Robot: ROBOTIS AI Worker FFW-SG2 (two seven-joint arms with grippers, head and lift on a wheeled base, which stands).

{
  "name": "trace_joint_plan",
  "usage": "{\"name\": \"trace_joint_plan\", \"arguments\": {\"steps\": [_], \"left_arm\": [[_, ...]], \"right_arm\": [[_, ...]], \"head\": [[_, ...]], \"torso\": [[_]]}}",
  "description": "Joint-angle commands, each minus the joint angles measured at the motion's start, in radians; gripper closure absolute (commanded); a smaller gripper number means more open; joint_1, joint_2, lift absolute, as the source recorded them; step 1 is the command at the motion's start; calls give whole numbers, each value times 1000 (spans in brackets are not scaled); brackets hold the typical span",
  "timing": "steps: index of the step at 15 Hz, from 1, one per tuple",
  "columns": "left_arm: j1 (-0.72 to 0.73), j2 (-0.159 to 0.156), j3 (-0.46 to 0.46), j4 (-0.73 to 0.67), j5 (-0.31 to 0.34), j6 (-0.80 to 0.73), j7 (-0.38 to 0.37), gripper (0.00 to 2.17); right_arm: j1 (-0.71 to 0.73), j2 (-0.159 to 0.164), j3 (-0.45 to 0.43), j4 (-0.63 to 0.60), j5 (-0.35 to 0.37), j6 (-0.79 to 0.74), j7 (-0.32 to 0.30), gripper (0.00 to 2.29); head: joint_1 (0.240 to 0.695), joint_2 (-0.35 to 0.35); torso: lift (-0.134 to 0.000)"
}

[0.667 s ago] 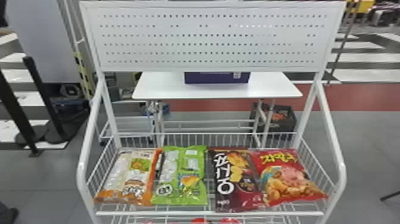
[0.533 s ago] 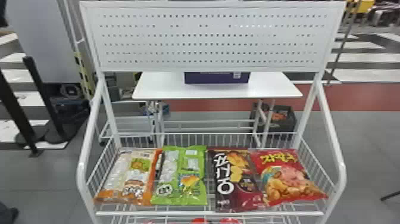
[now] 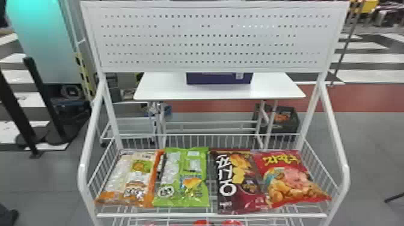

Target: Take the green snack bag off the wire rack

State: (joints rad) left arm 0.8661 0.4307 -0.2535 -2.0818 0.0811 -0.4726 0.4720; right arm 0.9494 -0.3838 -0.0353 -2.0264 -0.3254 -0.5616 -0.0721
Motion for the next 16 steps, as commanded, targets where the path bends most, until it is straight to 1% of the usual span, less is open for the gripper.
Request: {"name": "trace_joint_plan", "arguments": {"steps": [1, 3, 4, 5, 6, 7, 9, 10, 13, 16], "left_arm": [[-55, -6, -10, 42, 39, 12, -26, 39], [-142, -7, -56, 86, 46, 15, -36, 39], [-197, -10, -84, 115, 66, 18, -49, 39], [-259, -15, -113, 147, 91, 42, -53, 39], [-340, -26, -155, 180, 115, 122, -53, 39], [-410, -44, -191, 223, 123, 171, -52, 43], [-559, -99, -267, 321, 115, 288, -50, 46], [-619, -127, -291, 364, 111, 315, -52, 46], [-756, -194, -323, 491, 111, 365, -66, 46], [-851, -244, -323, 602, 121, 423, -89, 46]], "right_arm": [[0, -1, 0, 0, -1, -10, 0, 171], [0, 0, 0, 0, 0, -10, -2, 171], [0, 2, 0, 0, 0, -10, 0, 171], [0, 2, 2, 0, 0, -10, 0, 171], [0, 0, 3, 0, 0, -10, 0, 171], [-3, 2, 5, 2, 0, -10, 0, 171], [-6, 5, 8, 9, 3, -10, 0, 171], [-6, 5, 6, 11, 3, -10, 0, 171], [-9, 8, 6, 17, 5, -10, 0, 171], [-18, 8, 12, 23, 5, -10, 0, 171]], "head": [[499, 0], [499, 0], [499, 0], [499, 0], [499, 0], [499, 0], [499, 0], [499, 0], [499, 0], [499, 0]], "torso": [[0], [0], [0], [0], [0], [0], [0], [0], [0], [0]]}}
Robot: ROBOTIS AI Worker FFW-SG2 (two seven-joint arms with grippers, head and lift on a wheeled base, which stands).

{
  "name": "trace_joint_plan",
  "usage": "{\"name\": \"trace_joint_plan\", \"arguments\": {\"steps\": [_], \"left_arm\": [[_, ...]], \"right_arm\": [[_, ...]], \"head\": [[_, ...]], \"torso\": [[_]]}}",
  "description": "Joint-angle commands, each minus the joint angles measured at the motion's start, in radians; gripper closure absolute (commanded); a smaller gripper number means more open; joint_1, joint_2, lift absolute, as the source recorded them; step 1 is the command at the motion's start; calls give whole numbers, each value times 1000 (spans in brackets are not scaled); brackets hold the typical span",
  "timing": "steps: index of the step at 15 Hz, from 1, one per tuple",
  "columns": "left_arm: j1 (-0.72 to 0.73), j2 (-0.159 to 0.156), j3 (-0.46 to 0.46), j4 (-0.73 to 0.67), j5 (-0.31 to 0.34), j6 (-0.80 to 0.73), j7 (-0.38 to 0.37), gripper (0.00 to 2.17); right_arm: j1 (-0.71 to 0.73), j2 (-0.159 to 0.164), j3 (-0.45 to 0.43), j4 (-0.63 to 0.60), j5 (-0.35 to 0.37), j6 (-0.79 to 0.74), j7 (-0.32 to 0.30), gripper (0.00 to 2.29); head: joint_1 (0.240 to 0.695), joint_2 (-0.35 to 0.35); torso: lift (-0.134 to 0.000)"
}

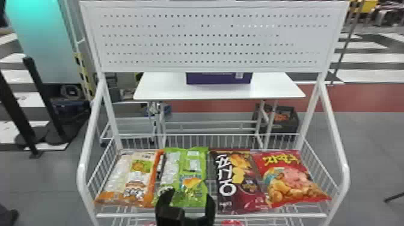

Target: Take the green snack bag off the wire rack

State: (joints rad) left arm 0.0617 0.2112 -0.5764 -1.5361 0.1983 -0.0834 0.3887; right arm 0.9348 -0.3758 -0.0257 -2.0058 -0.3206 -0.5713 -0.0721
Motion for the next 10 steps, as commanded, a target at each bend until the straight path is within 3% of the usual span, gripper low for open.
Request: {"name": "trace_joint_plan", "arguments": {"steps": [1, 6, 7, 10], "left_arm": [[-77, -39, 0, 96, 6, 43, -10, 46], [-117, -44, 29, 160, 7, 52, -16, 124], [-115, -39, 30, 160, 10, 61, -16, 275], [-79, -33, 56, 134, 6, 61, -13, 1335]], "right_arm": [[-4, 2, 3, 2, 0, 0, 0, 171], [-7, 0, 1, 6, 0, 0, 0, 171], [-10, 0, 1, 6, 0, 0, 0, 171], [-13, 0, 3, 7, 0, 0, 0, 171]], "head": [[499, 0], [499, 0], [499, 0], [499, 0]], "torso": [[0], [0], [0], [0]]}}
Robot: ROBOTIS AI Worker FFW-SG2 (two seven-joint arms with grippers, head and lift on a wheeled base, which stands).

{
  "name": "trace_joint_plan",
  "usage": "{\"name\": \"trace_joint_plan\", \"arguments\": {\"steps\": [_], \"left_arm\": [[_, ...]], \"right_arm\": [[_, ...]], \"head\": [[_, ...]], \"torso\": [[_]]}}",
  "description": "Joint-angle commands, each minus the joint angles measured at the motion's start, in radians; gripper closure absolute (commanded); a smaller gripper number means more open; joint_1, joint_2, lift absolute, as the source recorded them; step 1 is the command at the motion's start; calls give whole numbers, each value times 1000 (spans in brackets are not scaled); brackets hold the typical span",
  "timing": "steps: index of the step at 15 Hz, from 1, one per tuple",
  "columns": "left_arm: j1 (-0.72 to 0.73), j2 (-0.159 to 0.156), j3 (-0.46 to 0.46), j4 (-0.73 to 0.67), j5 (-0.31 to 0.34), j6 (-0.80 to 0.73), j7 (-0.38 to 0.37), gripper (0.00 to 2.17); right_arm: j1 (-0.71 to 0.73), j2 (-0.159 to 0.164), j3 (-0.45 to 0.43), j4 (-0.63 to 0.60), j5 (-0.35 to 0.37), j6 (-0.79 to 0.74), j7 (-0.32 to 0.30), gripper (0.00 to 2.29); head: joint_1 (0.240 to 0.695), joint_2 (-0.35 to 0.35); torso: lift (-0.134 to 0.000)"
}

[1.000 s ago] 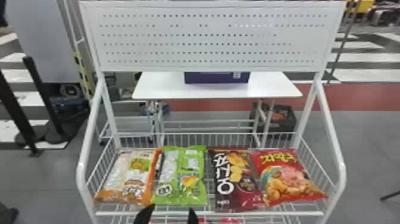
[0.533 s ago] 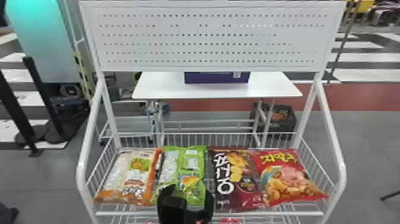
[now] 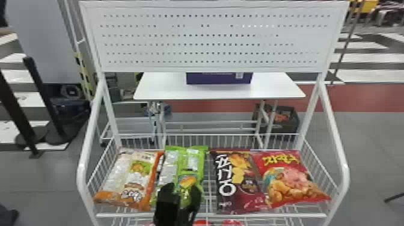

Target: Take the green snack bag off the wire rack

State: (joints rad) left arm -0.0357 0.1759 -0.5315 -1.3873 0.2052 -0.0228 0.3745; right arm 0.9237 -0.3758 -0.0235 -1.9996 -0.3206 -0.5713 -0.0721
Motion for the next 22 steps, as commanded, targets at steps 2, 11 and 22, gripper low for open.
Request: {"name": "trace_joint_plan", "arguments": {"steps": [2, 11, 22], "left_arm": [[34, 10, 11, -53, 0, 1, -2, 1541], [283, 157, 33, -481, 17, -15, 14, 1558], [809, 321, 229, -684, -4, -453, 32, 1555]], "right_arm": [[-2, 0, 1, -1, 0, 0, 0, 171], [-6, -5, 7, 1, 0, 0, 0, 171], [-14, -12, 17, 7, 0, 0, 0, 171]], "head": [[499, 0], [499, 0], [499, 0]], "torso": [[0], [0], [0]]}}
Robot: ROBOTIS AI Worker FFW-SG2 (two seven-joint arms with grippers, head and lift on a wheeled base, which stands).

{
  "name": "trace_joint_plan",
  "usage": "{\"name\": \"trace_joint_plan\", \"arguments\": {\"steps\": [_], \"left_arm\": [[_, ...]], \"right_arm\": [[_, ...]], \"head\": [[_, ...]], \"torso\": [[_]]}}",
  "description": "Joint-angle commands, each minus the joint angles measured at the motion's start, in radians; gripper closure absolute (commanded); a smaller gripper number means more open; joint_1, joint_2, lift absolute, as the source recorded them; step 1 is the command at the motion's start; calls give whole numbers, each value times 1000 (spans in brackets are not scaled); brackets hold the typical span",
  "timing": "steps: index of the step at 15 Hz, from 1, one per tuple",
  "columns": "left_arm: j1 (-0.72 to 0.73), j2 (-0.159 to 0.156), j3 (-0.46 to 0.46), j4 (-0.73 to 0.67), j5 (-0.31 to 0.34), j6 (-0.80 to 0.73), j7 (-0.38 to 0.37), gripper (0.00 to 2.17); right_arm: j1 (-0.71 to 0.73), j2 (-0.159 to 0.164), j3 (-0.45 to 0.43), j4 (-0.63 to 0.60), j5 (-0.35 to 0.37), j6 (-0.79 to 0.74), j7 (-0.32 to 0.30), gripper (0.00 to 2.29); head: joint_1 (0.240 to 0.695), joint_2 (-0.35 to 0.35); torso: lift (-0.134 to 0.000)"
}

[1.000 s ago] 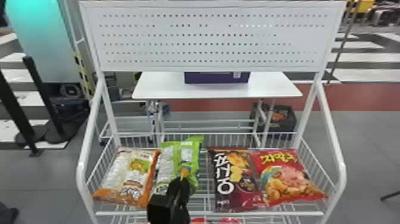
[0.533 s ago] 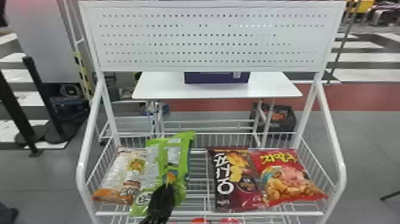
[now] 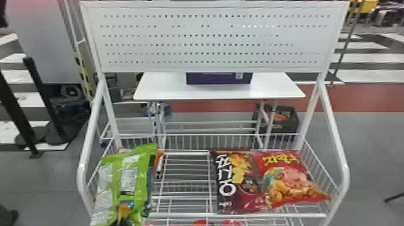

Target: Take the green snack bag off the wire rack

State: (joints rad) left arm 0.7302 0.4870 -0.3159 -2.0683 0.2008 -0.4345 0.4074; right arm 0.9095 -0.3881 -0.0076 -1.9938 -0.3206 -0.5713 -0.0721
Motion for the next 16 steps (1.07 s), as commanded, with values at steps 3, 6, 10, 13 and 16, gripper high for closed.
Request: {"name": "trace_joint_plan", "arguments": {"steps": [3, 6, 10, 13, 16], "left_arm": [[123, 15, 27, -9, -17, -124, 1, 1555], [169, 15, 29, -9, -53, -167, 13, 1555], [204, 18, 37, -26, -64, -183, 13, 1555], [206, 19, 37, -29, -69, -183, 13, 1555], [207, 19, 37, -27, -67, -186, 14, 1555]], "right_arm": [[-1, 0, 1, 4, 0, 0, 0, 171], [-1, 0, 1, 7, -2, -3, 0, 171], [-1, 0, 1, 9, -5, -12, 0, 171], [0, 2, 3, 9, -3, -15, 0, 171], [3, 2, 3, 7, -3, -25, 0, 171]], "head": [[499, 0], [499, 0], [499, 0], [499, 0], [499, 0]], "torso": [[0], [0], [0], [0], [0]]}}
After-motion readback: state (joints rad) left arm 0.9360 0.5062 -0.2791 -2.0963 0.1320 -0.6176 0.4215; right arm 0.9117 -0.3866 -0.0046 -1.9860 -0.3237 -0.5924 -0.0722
